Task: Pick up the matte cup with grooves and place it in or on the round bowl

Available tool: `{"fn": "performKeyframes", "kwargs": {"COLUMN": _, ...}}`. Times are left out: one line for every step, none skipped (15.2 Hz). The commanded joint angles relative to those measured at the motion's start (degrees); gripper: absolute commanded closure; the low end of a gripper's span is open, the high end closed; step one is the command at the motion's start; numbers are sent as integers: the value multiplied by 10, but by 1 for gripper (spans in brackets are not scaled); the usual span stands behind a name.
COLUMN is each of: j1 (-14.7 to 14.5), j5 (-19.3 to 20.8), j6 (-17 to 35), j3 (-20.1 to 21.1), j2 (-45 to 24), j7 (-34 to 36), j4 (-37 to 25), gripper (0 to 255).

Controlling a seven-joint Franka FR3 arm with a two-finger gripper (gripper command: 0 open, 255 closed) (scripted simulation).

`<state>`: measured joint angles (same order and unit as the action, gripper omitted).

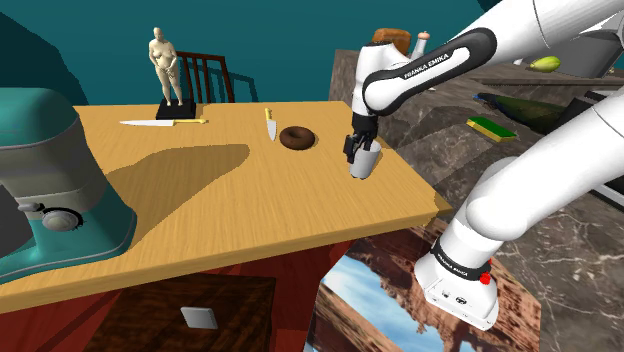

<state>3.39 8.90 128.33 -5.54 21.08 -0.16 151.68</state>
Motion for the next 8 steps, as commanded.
{"fn": "performKeyframes", "kwargs": {"j1": 0, "j5": 0, "j6": 1, "j3": 0, "j2": 0, "j7": 0, "j4": 0, "gripper": 0}}
{"fn": "performKeyframes", "kwargs": {"j1": 0, "j5": 0, "j6": 1, "j3": 0, "j2": 0, "j7": 0, "j4": 0, "gripper": 0}}
{"fn": "performKeyframes", "kwargs": {"j1": 0, "j5": 0, "j6": 1, "j3": 0, "j2": 0, "j7": 0, "j4": 0, "gripper": 0}}
{"fn": "performKeyframes", "kwargs": {"j1": 0, "j5": 0, "j6": 1, "j3": 0, "j2": 0, "j7": 0, "j4": 0, "gripper": 0}}
{"fn": "performKeyframes", "kwargs": {"j1": 0, "j5": 0, "j6": 1, "j3": 0, "j2": 0, "j7": 0, "j4": 0, "gripper": 255}}
{"fn": "performKeyframes", "kwargs": {"j1": 0, "j5": 0, "j6": 1, "j3": 0, "j2": 0, "j7": 0, "j4": 0, "gripper": 255}}
{"fn": "performKeyframes", "kwargs": {"j1": 0, "j5": 0, "j6": 1, "j3": 0, "j2": 0, "j7": 0, "j4": 0, "gripper": 255}}
{"fn": "performKeyframes", "kwargs": {"j1": 0, "j5": 0, "j6": 1, "j3": 0, "j2": 0, "j7": 0, "j4": 0, "gripper": 255}}
